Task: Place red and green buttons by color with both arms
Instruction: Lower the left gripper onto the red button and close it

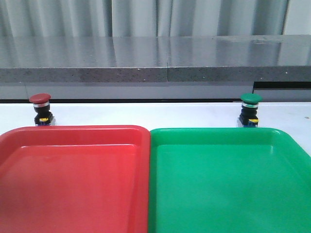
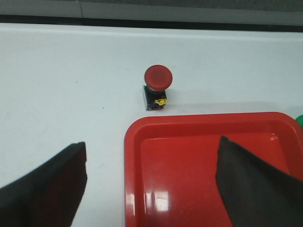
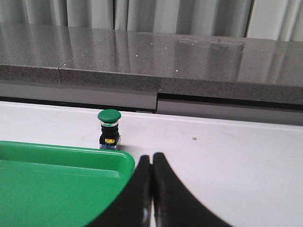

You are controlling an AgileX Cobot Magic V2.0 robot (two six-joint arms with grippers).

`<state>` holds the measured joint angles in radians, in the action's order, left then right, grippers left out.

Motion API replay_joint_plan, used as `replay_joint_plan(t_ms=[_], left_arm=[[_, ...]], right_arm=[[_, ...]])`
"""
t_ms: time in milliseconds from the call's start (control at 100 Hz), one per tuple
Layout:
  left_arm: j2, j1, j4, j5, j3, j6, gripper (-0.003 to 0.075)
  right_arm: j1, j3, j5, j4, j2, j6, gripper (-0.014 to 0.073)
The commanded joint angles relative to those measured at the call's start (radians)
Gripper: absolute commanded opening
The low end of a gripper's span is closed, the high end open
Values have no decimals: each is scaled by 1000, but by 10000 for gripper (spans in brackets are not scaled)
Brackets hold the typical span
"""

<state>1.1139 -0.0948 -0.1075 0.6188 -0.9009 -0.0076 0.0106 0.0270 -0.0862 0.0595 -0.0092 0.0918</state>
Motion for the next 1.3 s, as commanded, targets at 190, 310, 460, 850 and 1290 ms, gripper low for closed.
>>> replay_joint_plan(t_ms=[190, 310, 460, 850, 1290], left_arm=[[264, -54, -14, -52, -231, -1, 526], [383, -54, -11, -45, -312, -1, 526], [509, -54, -9, -24, -397, -1, 526], [732, -54, -7, -19, -526, -1, 526], [796, -54, 1, -29, -542, -1, 451]], right_arm=[[-6, -14, 86, -8, -22, 2, -111], [-6, -14, 86, -8, -22, 2, -111], [-6, -14, 86, -8, -22, 2, -111], [-6, -14, 86, -8, -22, 2, -111], [-6, -14, 86, -8, -22, 2, -111]])
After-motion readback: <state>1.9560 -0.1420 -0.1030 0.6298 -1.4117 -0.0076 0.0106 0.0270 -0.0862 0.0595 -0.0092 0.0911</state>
